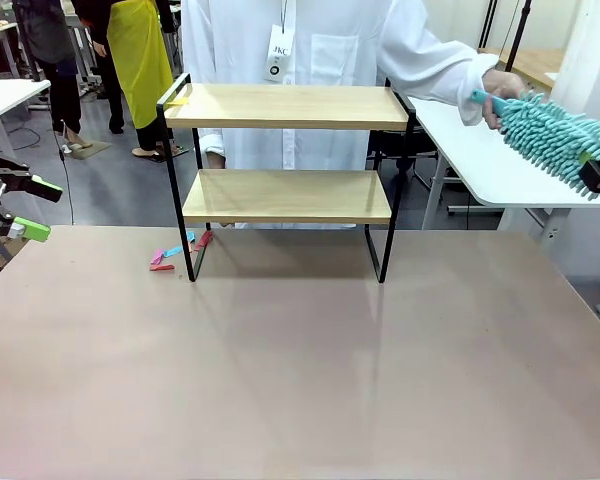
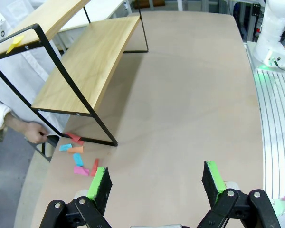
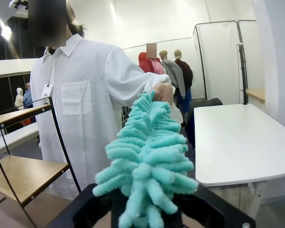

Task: Clean the shelf.
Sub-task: Hand the Duster back to the human.

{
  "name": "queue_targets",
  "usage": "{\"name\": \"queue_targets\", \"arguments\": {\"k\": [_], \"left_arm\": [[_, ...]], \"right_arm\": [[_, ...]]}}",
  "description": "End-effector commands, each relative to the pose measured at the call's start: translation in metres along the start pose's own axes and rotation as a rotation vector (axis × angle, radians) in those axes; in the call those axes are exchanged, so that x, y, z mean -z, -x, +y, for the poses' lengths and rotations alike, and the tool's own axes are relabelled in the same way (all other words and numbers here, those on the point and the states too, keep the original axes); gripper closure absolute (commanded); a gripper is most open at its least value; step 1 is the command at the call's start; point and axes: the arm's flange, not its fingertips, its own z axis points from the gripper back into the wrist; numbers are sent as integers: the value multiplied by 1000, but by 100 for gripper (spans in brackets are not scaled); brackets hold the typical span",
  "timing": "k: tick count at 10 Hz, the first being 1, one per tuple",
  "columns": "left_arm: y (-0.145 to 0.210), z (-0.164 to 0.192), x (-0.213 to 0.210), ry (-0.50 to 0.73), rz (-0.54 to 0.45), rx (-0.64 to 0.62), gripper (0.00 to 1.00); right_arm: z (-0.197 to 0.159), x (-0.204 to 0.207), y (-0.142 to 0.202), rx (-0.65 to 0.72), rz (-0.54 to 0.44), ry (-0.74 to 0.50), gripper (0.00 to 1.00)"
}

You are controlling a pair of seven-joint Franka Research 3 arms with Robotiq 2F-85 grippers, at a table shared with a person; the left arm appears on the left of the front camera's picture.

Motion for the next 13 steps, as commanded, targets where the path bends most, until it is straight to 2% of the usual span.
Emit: {"name": "queue_targets", "arguments": {"k": [1, 11, 12, 13], "left_arm": [[0, 1, 1, -6, -32, 9, 0], [0, 1, 1, -6, -32, 9, 0], [0, 1, 1, -6, -32, 9, 0], [0, 1, 1, -6, -32, 9, 0]], "right_arm": [[1, -1, -3, -1, 4, 5, 84], [1, -1, -3, -1, 4, 5, 84], [0, 0, 0, 0, 3, 1, 27], [2, 3, 0, 3, 1, 16, 27]]}}
